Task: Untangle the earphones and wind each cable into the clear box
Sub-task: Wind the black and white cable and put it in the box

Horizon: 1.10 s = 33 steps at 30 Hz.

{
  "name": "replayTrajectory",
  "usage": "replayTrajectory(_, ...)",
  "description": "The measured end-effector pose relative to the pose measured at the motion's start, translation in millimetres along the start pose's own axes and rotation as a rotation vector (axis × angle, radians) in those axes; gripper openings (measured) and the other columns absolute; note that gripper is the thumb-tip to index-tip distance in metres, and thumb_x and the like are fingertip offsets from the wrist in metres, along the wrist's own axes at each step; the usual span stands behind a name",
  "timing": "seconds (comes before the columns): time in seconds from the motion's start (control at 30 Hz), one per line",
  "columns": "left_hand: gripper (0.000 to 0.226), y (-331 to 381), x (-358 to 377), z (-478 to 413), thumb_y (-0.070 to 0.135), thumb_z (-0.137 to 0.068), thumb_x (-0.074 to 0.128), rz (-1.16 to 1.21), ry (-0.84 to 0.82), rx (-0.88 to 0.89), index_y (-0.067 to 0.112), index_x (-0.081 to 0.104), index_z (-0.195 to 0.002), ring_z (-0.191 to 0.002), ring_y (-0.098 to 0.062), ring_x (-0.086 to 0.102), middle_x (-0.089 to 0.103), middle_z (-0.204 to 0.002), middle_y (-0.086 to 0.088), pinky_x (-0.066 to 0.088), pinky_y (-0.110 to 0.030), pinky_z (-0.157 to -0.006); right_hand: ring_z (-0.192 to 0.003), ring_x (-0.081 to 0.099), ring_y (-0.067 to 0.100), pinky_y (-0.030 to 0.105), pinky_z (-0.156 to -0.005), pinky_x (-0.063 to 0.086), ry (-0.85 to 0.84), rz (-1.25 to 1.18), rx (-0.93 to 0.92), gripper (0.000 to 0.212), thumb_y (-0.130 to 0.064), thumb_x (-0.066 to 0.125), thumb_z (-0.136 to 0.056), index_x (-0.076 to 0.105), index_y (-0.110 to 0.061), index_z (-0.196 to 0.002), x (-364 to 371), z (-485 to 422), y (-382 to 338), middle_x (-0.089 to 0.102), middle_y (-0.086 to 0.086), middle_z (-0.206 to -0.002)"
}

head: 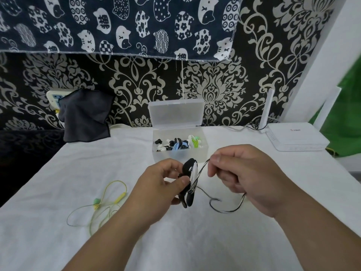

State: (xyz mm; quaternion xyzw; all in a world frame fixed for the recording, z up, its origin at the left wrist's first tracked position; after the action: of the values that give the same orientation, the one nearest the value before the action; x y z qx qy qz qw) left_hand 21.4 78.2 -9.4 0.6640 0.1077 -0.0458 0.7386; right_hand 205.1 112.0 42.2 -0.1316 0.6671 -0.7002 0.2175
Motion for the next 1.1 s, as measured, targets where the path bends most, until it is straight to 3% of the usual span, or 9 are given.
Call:
replayTrajectory(0.2, 0.01, 1.3, 6.0, 1.7, 0.012, -0.088, 0.07, -0.034, -0.011, 0.011, 0.022, 0.07, -0.086, -0.061, -0.014, 0.063, 0.063, -0.081, 0.004, 0.049, -0.021, -0.055, -0.049, 0.021, 0.013, 0.021, -0.044, 0.017, 0.018, -0.009, -0.046, 0.042, -0.011, 0.052, -0.098, 0.067, -0.014, -0.059, 3.1, 1.3, -4.0, 0.027, 0.002, -0.054)
replayTrajectory(0.47, 0.009, 4.0, 4.3, 3.4, 0.011, -0.091, 0.066, 0.093, -0.044, -0.037, 0.018, 0.071, -0.091, -0.063, -0.012, 0.06, 0.064, -0.074, 0.004, 0.049, -0.028, -0.058, -0.047, 0.021, 0.013, 0.021, -0.043, 0.018, 0.14, -0.023, -0.017, 0.04, -0.014, 0.055, -0.097, 0.065, -0.013, -0.058, -8.4, -2.4, 1.2, 0.03, 0.002, -0.052)
replayTrajectory(0.57, 0.01, 4.7, 3.4, 2.9, 0.012, -0.095, 0.06, 0.206, -0.045, -0.097, 0.013, 0.07, -0.094, -0.062, -0.011, 0.059, 0.063, -0.07, 0.001, 0.049, -0.027, -0.056, -0.046, 0.019, 0.014, 0.021, -0.042, 0.017, 0.059, -0.081, -0.034, 0.034, -0.015, 0.062, -0.084, 0.057, -0.011, -0.051, -12.3, -0.6, -2.7, 0.024, 0.003, -0.051)
replayTrajectory(0.67, 0.014, 3.7, 3.4, 1.9, 0.014, -0.097, 0.057, 0.32, -0.028, -0.188, 0.011, 0.069, -0.092, -0.058, -0.012, 0.057, 0.053, -0.067, -0.003, 0.048, -0.025, -0.051, -0.046, 0.017, 0.015, 0.02, -0.043, 0.016, -0.071, -0.117, -0.059, 0.031, -0.013, 0.054, -0.074, 0.049, -0.014, -0.043, -11.5, 0.8, -6.4, 0.027, 0.003, -0.049)
replayTrajectory(0.8, 0.013, 0.6, 4.8, 1.6, 0.015, -0.096, 0.057, 0.457, -0.02, -0.276, 0.012, 0.067, -0.089, -0.058, -0.015, 0.059, 0.048, -0.084, -0.014, 0.05, -0.025, -0.05, -0.045, 0.018, 0.014, 0.02, -0.046, 0.013, -0.189, -0.129, -0.074, 0.028, -0.013, 0.055, -0.069, 0.046, -0.015, -0.043, -7.2, 2.5, -6.5, 0.028, -0.001, -0.049)
replayTrajectory(0.93, 0.013, -0.2, 5.2, 1.9, 0.016, -0.095, 0.058, 0.427, -0.077, -0.263, 0.01, 0.069, -0.097, -0.06, -0.015, 0.06, 0.049, -0.087, -0.015, 0.049, -0.028, -0.055, -0.048, 0.017, 0.015, 0.022, -0.046, 0.011, -0.111, -0.188, -0.088, 0.029, -0.011, 0.051, -0.074, 0.045, -0.012, -0.046, -10.1, -0.1, -4.4, 0.027, 0.002, -0.051)
replayTrajectory(1.1, 0.024, 1.7, 8.0, 5.4, 0.02, -0.086, 0.063, 0.394, -0.209, -0.21, 0.005, 0.069, -0.104, -0.061, -0.016, 0.058, 0.056, -0.084, -0.014, 0.047, -0.031, -0.06, -0.05, 0.019, 0.017, 0.027, -0.047, 0.011, 0.065, -0.179, -0.06, 0.032, -0.013, 0.06, -0.082, 0.052, -0.009, -0.052, -15.8, -3.0, -0.3, 0.024, 0.006, -0.054)
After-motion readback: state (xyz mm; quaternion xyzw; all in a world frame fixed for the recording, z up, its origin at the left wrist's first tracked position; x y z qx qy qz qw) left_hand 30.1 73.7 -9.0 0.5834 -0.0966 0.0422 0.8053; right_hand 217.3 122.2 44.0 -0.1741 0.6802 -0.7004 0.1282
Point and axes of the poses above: each hand's wrist, its own z-axis away from the middle knuckle, its own x-axis out of the palm, y = z × x, the point moved 2 cm from there along -z, towards the middle knuckle
